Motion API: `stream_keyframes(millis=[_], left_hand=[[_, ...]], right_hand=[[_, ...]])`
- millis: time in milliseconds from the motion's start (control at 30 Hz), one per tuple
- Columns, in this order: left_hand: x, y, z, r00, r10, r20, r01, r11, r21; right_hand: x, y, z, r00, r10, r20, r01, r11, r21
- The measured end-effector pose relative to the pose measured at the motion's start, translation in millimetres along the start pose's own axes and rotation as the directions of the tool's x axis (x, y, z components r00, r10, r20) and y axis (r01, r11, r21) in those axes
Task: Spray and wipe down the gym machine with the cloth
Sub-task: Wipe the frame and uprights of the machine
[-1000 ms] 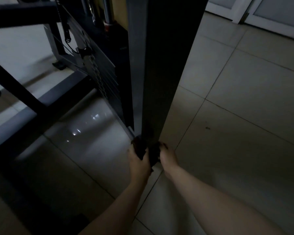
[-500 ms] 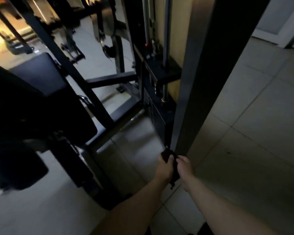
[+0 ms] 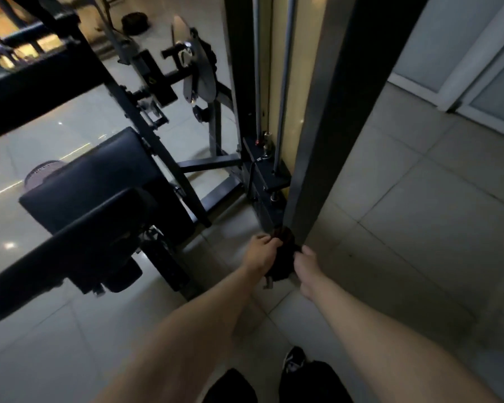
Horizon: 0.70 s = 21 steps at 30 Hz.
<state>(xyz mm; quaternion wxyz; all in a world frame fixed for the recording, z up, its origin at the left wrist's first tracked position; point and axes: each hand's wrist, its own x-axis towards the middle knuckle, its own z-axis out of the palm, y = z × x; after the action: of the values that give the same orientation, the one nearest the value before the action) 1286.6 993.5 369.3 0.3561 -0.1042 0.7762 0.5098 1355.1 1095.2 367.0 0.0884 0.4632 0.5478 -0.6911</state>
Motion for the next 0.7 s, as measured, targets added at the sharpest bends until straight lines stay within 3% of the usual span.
stream_keyframes(millis=[200, 300, 467, 567, 700], left_hand=[[-90, 78, 44, 0.976, 0.136, 0.169, -0.155, 0.982, 0.106], [-89, 103, 89, 0.968, 0.197, 0.157, -0.221, 0.964, 0.151], [-61, 156, 183, 0.967, 0.221, 0.128, -0.24, 0.958, 0.157], [-40, 199, 250, 0.962, 0.239, 0.131, -0.254, 0.96, 0.117], [-22, 256, 326, 0.959, 0.204, 0.196, -0.228, 0.968, 0.106]], right_hand=[[-64, -49, -72, 0.972, -0.05, -0.228, 0.076, 0.991, 0.11], [-61, -68, -120, 0.942, -0.059, -0.332, 0.122, 0.977, 0.174], [-29, -104, -213, 0.914, -0.117, -0.389, 0.215, 0.952, 0.217], [-1, -141, -279, 0.924, -0.144, -0.355, 0.24, 0.94, 0.242], [29, -189, -359, 0.904, -0.197, -0.38, 0.262, 0.957, 0.125]])
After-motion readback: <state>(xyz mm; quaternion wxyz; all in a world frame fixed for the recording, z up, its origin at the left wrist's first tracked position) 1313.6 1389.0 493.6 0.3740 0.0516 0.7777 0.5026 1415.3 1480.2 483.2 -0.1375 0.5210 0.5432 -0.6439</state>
